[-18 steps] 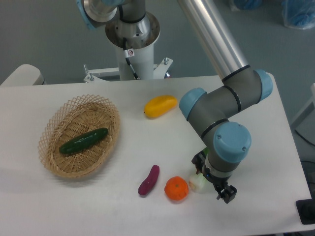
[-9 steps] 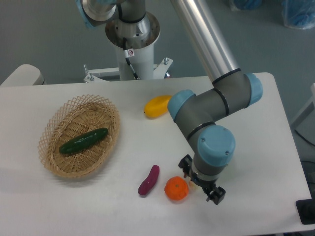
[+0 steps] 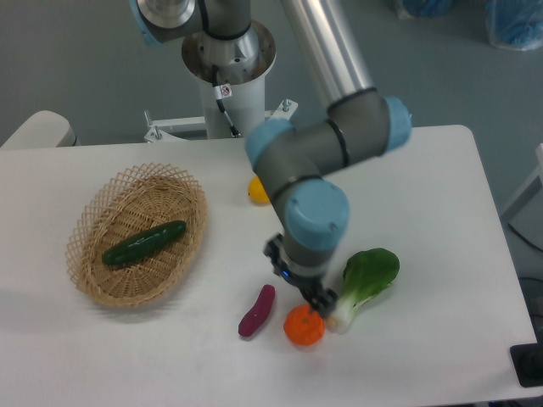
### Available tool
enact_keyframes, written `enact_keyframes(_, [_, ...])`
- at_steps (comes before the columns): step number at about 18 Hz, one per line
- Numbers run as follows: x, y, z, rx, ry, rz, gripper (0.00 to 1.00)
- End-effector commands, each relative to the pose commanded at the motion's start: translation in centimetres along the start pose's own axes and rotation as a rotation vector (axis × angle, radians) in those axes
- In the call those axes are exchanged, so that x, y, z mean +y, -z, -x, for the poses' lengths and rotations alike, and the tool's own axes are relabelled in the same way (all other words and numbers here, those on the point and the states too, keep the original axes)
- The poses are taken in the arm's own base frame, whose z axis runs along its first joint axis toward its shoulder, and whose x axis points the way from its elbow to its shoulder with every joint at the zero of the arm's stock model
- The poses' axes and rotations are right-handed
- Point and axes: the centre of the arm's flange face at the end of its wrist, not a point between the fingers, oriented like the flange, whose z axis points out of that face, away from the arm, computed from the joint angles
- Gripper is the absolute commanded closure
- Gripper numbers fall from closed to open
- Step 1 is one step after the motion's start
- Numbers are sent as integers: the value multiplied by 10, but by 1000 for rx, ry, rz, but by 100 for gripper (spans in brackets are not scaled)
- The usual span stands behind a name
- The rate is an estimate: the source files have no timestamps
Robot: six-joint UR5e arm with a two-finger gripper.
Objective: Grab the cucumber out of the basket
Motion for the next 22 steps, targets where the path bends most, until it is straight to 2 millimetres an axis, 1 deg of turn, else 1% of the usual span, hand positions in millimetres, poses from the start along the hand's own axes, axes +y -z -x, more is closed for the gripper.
enact_keyframes(1, [-1, -3, -9, 8, -6, 2, 0])
enact_keyframes(4, [-22, -11, -39, 30, -18, 12, 0])
enact_keyframes(7, [-39, -24, -67, 56, -13, 25, 0])
enact_keyframes(10, [-63, -29, -89, 64, -6, 34, 0])
enact_keyframes(13, [-80, -41, -111, 85, 15, 49, 0])
enact_keyframes(17, [-94, -47, -132, 83, 49, 55, 0])
enact_keyframes(20, [-113, -55, -148, 55, 71, 42, 0])
enact_keyframes(22, [-121, -64, -157, 47, 83, 29, 0])
